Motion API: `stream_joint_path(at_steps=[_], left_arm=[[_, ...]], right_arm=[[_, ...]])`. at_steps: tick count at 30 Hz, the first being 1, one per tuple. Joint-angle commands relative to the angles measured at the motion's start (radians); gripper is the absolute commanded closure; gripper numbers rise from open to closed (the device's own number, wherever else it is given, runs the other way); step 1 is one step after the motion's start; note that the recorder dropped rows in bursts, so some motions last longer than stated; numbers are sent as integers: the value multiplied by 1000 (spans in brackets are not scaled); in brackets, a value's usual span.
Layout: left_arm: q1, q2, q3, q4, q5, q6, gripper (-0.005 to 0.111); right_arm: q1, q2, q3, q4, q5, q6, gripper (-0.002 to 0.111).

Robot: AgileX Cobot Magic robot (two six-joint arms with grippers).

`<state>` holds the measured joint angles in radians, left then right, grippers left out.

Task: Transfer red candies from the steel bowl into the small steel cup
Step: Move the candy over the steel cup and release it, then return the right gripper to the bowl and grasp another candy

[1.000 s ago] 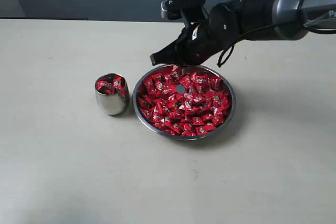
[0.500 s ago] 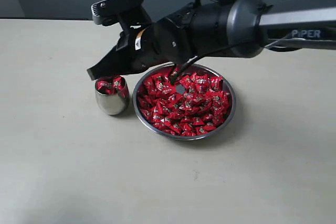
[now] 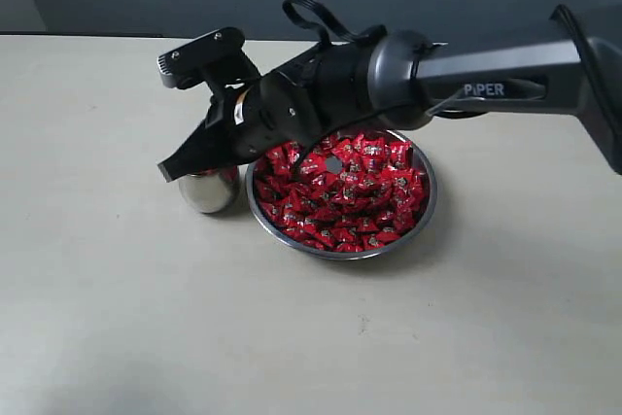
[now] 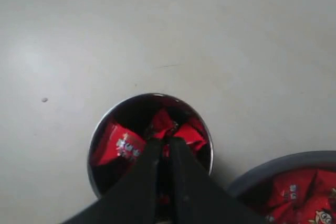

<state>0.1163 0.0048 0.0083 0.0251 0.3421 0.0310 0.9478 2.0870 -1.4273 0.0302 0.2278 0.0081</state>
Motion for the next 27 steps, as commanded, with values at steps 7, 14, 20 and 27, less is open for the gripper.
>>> stream_joint_path(at_steps=[7,14,20,27], left_arm=[[-8,-5,-8,2,-5,-2,106],[-8,-5,-8,2,-5,-2,106],[-8,-5,-8,2,-5,-2,106],[-8,-5,-8,2,-5,-2,106]], right_arm=[[0,-30,-5,-6,-4,-15,65],[-7,-145,-5,-63,124,-8,65],[-76,-210,32,-73,238,-8,65],[-173,-204,146,-68,199,-8,65]])
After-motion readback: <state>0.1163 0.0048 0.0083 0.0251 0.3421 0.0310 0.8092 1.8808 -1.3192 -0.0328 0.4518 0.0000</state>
